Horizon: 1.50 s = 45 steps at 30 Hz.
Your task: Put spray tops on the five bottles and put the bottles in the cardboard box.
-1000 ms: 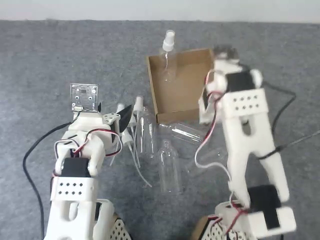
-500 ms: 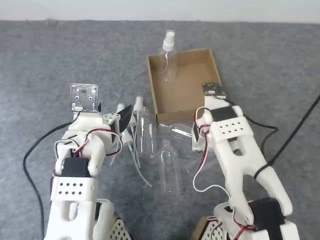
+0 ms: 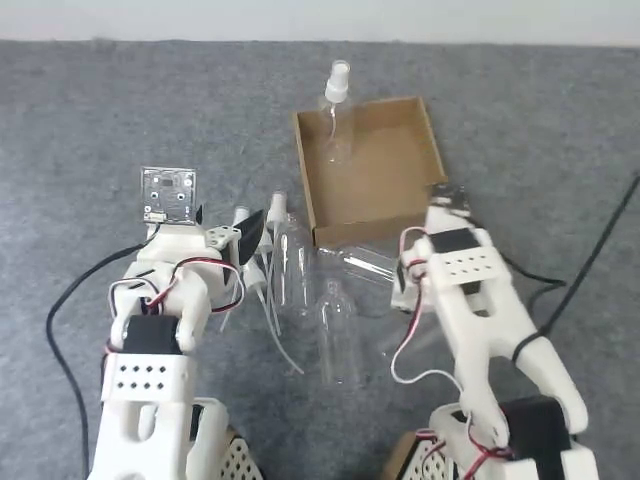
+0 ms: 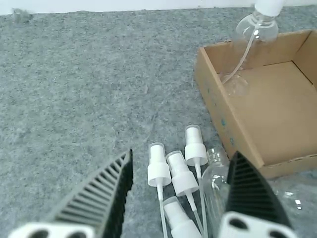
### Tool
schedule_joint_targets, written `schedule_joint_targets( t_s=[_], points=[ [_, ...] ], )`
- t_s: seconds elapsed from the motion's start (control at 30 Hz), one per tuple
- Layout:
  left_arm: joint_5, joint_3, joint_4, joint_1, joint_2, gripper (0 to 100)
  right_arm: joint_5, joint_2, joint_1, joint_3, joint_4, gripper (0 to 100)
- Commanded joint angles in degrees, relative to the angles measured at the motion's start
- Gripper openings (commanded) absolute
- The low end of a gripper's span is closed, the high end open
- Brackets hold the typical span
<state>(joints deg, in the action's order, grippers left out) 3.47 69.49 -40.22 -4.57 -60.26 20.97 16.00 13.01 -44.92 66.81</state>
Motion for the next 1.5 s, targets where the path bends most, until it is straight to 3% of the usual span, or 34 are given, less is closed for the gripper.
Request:
schedule_joint_targets(
  t_s=[0.0,0.37,0.57,0.9,1.1,1.17,1.27,1.4,1.47],
  points=[
    [0.4,-0.7,1.6,0.1,-1.2,28,-4.6,2.2,-5.5,-0.4,-3.3,17.9],
    [0.6,-0.7,1.6,0.3,-1.2,28,-25.0,2.2,-28.1,4.7,-5.8,16.9],
    [0.7,-0.7,1.5,0.3,-1.2,28,-33.7,1.1,-36.9,10.5,-8.9,16.9],
    [0.8,-0.7,1.3,0.4,-1.2,28,-58.9,-18.7,-39.7,29.4,-8.4,17.3],
    [0.8,-0.7,1.4,0.4,-1.2,28,-83.2,-28.0,-39.6,35.2,-1.1,17.4],
    [0.8,-0.7,1.4,0.4,-1.2,28,-87.6,-29.1,-39.5,35.7,1.5,17.8],
    [0.7,-0.7,1.4,0.4,-1.2,28,-86.4,-29.2,-39.5,35.7,2.9,24.4],
    [0.7,-0.6,1.4,0.4,-1.2,28,-79.6,-29.2,-39.6,36.7,2.8,35.9],
    [0.7,-0.6,1.4,0.4,-1.2,28,-75.4,-29.2,-39.4,38.1,2.9,36.9]
  ],
)
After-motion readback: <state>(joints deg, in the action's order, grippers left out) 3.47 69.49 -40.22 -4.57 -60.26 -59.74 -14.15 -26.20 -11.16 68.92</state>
